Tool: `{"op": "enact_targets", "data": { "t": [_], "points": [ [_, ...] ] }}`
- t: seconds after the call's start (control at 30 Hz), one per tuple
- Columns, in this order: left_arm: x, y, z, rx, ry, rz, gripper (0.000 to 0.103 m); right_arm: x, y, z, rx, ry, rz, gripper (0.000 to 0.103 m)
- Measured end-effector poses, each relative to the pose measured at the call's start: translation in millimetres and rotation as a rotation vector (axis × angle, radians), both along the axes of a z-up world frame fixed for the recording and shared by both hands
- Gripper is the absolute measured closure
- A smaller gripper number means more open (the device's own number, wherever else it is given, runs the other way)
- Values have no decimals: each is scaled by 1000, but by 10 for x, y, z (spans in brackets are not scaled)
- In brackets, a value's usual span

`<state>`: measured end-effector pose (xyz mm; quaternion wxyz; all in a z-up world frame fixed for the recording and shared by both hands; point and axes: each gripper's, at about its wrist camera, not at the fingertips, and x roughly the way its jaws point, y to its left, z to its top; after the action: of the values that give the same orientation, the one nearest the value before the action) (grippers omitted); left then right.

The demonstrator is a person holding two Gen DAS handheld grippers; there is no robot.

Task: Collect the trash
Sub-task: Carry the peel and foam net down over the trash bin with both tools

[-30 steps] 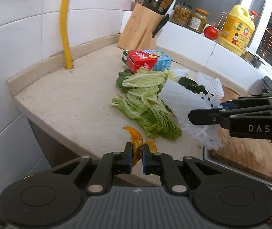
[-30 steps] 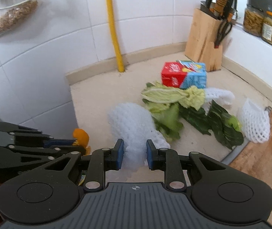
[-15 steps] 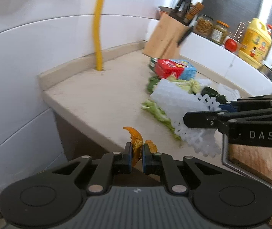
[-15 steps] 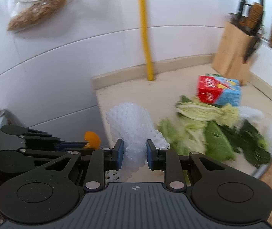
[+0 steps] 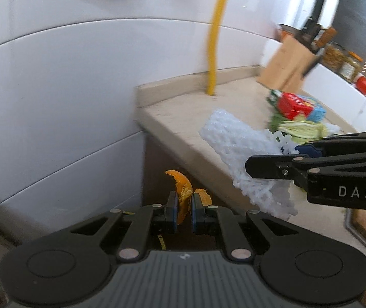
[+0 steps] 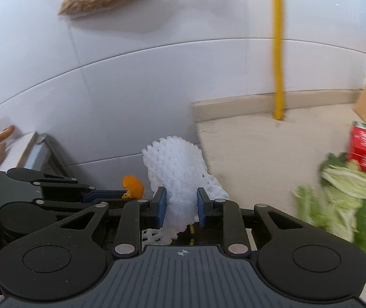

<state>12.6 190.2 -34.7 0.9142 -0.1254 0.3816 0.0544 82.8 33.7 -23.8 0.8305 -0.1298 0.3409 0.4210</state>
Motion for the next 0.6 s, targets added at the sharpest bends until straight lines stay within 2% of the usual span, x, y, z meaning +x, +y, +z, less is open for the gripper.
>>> {"op": "enact_targets", "data": {
  "t": [0.2,0.6],
  "points": [
    [-87,222,-110,12,35,70,96,-30,361,-176,-15,31,79,72],
    [-99,502,-346,8,110,161,96,-1,760,-419,-53,96,140,72]
  ]
}}
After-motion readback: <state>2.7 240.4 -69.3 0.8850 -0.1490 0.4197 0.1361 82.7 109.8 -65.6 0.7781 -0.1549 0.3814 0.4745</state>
